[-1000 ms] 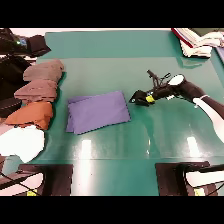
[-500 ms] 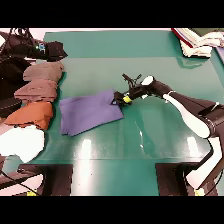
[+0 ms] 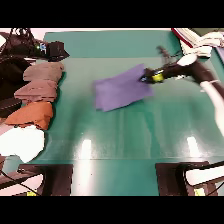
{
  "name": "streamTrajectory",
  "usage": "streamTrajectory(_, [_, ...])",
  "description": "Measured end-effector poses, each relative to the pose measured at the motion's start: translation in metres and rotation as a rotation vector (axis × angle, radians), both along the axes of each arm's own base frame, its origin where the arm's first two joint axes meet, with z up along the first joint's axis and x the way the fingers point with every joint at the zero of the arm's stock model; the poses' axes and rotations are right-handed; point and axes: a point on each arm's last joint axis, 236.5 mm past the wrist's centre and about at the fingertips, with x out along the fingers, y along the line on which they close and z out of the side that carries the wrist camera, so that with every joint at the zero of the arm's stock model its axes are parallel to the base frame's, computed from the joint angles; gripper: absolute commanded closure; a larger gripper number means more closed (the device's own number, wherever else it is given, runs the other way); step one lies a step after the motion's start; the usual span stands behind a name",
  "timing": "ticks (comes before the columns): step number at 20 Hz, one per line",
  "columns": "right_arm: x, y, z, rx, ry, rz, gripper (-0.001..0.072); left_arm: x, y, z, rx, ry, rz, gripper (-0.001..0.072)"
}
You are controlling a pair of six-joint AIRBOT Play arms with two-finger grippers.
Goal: Fold the shirts.
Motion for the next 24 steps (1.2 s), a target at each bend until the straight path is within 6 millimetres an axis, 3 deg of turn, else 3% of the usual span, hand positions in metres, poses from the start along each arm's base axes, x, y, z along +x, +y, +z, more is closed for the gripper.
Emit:
streamTrajectory(3, [-0.003,-0.122,0.028,-0.116,-0.025,-0.211,0.0697,0.000,0.000,0.000,-0.002,0.000,0.000,0.0686])
streamTrajectory(6, [-0.030,-0.236,0.044,-0.190,-0.003,-0.445,0.0696,0.000,0.000,0.000,-0.002,0.000,0.000,0.0685])
streamTrajectory(9, [-0.070,-0.325,0.050,-0.210,0.042,-0.668,0.0697,0.000,0.000,0.000,-0.004,0.000,0.002,0.0686])
streamTrajectory(12, [-0.116,-0.385,0.048,-0.220,0.106,-0.832,0.0697,0.000,0.000,0.001,-0.005,0.000,0.002,0.0685])
streamTrajectory(15, [-0.158,-0.411,0.037,-0.274,0.213,-0.893,0.0696,0.000,0.000,0.001,-0.008,0.001,0.005,0.0685])
streamTrajectory(18, [-0.178,-0.409,0.029,-0.316,0.302,-0.873,0.0689,0.000,0.000,0.001,-0.010,0.002,0.007,0.0685])
streamTrajectory(19, [-0.180,-0.404,0.027,-0.323,0.320,-0.856,0.0528,0.000,0.000,0.001,-0.010,0.003,0.007,0.0685])
streamTrajectory(20, [-0.179,-0.397,0.026,-0.325,0.333,-0.835,0.0301,0.000,0.000,0.001,-0.010,0.003,0.007,0.0685])
streamTrajectory(21, [-0.178,-0.390,0.024,-0.331,0.347,-0.810,0.0219,0.000,0.000,0.001,-0.010,0.004,0.007,0.0685])
streamTrajectory(24, [-0.177,-0.374,0.026,-0.347,0.367,-0.754,0.0222,-0.001,-0.001,-0.001,-0.008,0.010,0.004,0.0685])
